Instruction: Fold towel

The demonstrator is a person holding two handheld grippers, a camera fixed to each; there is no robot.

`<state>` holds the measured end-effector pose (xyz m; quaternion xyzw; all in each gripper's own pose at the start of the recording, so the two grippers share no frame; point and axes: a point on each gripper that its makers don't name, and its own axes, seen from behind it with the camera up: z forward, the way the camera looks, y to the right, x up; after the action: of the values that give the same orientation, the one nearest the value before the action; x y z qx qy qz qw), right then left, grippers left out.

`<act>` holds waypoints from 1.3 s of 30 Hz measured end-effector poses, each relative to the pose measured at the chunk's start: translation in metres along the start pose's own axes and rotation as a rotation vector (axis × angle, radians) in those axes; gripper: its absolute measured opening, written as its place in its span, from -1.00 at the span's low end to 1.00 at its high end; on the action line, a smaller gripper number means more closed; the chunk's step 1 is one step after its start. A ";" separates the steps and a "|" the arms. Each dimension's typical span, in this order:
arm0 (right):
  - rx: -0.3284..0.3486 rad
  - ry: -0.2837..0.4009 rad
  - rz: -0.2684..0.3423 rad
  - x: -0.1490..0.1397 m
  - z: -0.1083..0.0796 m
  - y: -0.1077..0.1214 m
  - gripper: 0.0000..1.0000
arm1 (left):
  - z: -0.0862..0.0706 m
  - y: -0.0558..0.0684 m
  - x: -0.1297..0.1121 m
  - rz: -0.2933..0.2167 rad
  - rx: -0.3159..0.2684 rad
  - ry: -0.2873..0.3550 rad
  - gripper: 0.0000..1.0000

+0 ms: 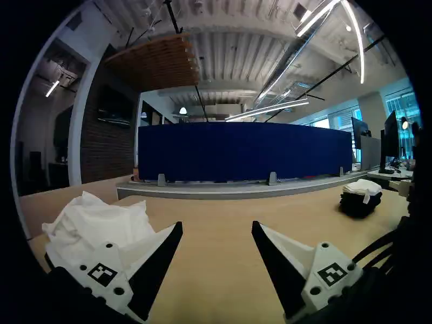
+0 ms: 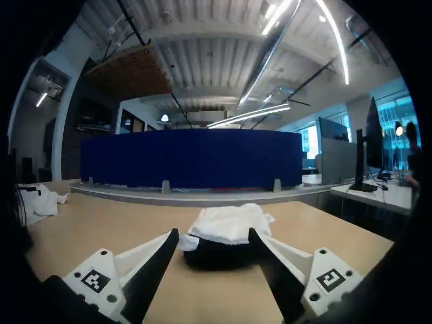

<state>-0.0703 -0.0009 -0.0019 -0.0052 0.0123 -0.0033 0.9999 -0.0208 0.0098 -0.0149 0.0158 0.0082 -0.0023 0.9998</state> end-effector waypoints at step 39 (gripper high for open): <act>0.000 0.000 -0.002 0.000 -0.002 0.004 1.00 | 0.000 -0.003 -0.002 -0.002 -0.001 -0.001 0.91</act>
<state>-0.0705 0.0026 -0.0039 -0.0049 0.0122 -0.0041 0.9999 -0.0228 0.0069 -0.0152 0.0155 0.0079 -0.0032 0.9998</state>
